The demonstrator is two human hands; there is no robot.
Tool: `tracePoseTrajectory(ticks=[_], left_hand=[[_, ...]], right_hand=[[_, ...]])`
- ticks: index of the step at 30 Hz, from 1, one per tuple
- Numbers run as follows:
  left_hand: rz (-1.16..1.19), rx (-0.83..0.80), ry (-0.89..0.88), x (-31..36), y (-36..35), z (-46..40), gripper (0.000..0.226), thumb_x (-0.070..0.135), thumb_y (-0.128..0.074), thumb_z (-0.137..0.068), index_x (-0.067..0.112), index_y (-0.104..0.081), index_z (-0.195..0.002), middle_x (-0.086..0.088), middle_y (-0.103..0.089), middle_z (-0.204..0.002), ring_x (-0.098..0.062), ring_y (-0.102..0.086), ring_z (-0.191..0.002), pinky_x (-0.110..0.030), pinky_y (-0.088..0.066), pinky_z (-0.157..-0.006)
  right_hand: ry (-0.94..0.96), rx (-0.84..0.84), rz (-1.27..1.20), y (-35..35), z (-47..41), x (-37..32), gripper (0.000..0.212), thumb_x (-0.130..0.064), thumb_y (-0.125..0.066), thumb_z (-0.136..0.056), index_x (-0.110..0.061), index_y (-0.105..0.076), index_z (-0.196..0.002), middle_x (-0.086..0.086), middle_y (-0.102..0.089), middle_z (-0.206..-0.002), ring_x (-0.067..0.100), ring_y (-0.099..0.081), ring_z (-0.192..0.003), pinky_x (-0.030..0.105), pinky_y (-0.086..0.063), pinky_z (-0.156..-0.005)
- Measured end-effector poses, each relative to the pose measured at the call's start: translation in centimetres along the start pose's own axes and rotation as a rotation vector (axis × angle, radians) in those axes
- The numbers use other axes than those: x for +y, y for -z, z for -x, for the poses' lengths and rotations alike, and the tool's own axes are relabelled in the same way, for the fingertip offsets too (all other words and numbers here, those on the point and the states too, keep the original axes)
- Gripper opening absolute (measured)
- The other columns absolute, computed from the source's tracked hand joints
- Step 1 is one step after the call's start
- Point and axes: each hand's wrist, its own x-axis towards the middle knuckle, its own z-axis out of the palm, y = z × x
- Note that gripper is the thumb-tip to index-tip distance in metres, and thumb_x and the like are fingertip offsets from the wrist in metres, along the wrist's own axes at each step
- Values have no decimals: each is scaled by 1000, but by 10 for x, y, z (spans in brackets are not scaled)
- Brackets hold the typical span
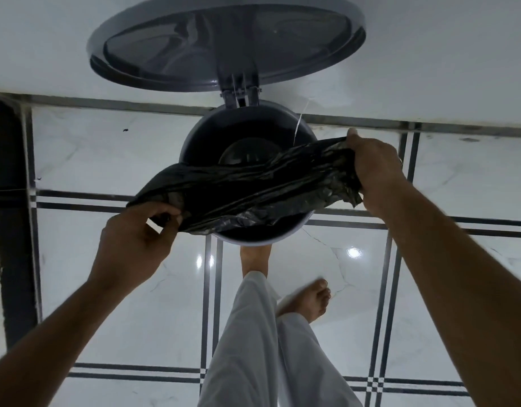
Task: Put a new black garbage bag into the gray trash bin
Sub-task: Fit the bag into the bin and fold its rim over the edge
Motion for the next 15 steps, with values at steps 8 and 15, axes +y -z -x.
tracePoseTrajectory(ticks=[8,15], left_hand=[[125,427,-48,39,-1,-34,53,49,-89,-82,39,-47,-113,17,-52,-117,-14,-61,-100,-32,-52,-79],[380,-189,265,45,13,-118,43,47,-79,-91,5,-78,-97,-1,-76,-87,-25,-72,-87,-46,-62,-88]], right_hand=[[52,-51,-123,-21,-5,-11,30,-39,-66,-110,-14,-75,-97,12,-83,-113,32,-82,-109,46,-66,-100],[136,-114,-7,-25,-23,-24,40,-44,-64,-111,-6,-77,-115,7,-82,-105,18,-81,-89,25,-64,-68]])
